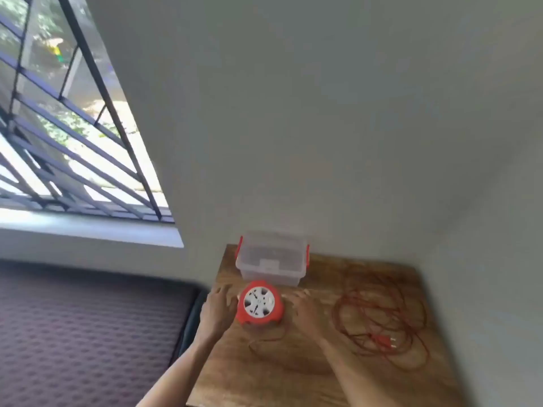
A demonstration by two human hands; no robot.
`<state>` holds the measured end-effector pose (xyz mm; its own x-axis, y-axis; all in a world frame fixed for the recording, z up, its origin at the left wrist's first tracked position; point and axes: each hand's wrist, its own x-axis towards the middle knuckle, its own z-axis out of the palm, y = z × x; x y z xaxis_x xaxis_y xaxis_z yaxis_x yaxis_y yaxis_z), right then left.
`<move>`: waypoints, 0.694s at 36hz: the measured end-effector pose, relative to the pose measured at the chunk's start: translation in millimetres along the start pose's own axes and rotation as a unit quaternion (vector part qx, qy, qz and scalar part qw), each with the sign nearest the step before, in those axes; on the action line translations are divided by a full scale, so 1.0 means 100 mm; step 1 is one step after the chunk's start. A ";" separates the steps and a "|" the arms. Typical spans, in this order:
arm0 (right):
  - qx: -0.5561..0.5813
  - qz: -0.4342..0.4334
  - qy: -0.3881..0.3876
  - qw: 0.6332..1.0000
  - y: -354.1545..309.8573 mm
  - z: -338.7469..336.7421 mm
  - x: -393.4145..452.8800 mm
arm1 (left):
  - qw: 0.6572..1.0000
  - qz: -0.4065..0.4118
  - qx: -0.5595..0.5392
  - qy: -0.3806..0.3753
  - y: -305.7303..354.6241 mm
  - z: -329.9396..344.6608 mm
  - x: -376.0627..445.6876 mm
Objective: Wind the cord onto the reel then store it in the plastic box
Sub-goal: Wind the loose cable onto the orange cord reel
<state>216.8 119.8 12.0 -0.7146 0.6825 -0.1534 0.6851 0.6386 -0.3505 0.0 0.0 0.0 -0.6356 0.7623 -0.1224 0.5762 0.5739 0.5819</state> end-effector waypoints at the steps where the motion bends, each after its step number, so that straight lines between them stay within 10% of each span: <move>1: 0.002 0.008 -0.022 1.000 -0.02 0.05 0.00 | 0.997 -0.033 -0.060 -0.020 -0.05 0.04 -0.01; 9: 0.082 0.075 0.001 0.994 -0.06 0.08 -0.02 | 0.862 -0.300 -0.334 -0.236 -0.15 0.23 -0.10; 25: 0.126 0.163 0.084 0.975 0.50 -0.07 -0.31 | 0.827 -0.311 -0.440 -0.158 0.02 0.66 0.05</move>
<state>274.3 132.7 5.9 -0.4174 0.8964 -0.1490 0.8004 0.2851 -0.5273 32.0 25.1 -52.6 -0.4221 0.5210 -0.7419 -0.4980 0.5505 0.6700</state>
